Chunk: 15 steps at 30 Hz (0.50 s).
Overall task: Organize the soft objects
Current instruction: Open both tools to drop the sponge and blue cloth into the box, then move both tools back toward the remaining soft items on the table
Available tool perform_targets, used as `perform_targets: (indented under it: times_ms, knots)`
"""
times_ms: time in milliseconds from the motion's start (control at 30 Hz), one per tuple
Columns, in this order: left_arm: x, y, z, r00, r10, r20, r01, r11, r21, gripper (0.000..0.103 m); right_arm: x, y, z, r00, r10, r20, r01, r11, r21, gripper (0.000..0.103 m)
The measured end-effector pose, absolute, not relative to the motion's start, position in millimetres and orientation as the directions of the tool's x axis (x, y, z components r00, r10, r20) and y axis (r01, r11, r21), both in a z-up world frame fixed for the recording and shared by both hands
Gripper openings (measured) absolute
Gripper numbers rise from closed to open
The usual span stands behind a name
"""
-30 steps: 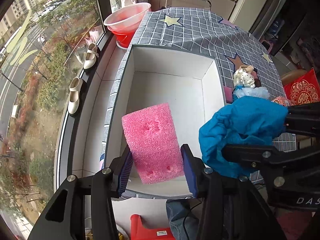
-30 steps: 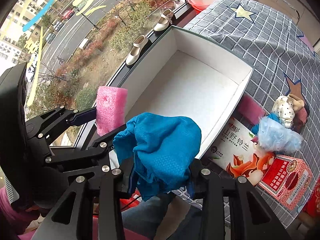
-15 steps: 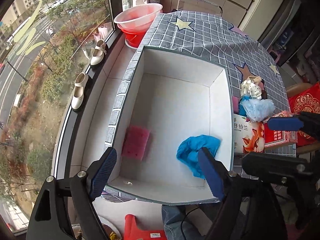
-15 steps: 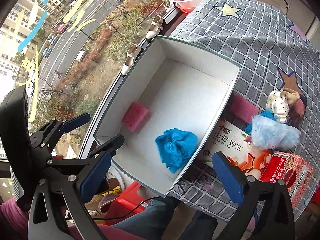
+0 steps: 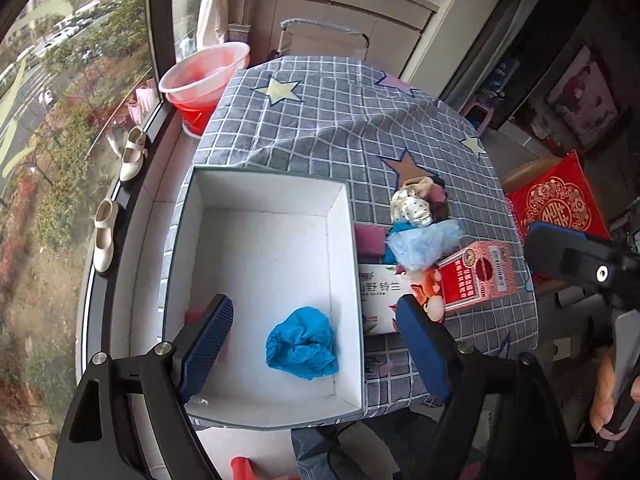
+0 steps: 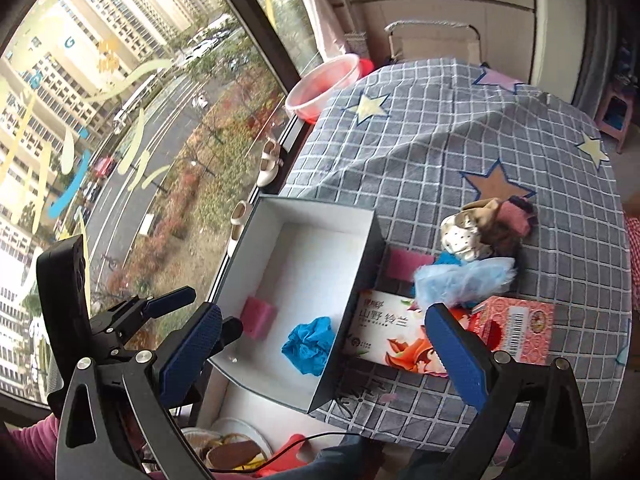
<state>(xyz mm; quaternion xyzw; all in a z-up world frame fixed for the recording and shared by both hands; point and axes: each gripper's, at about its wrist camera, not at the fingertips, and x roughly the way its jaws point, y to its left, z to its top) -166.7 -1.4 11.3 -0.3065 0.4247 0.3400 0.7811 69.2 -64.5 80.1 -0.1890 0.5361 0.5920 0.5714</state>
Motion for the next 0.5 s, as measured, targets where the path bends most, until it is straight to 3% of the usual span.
perform_targets:
  times_ms: [233, 500]
  knots:
    - [-125.2, -15.2, 22.1, 0.442, 0.224, -0.868, -0.702, 0.689, -0.180, 0.086, 118.8, -100.8, 101.0, -0.154, 0.556, -0.817, -0.853, 0.342, 0.394, 0.102]
    - [-78.7, -22.6, 13.5, 0.420, 0.168, -0.892, -0.647, 0.745, -0.164, 0.086, 180.4, -143.1, 72.4, -0.097, 0.520, -0.849, -0.768, 0.503, 0.396, 0.102]
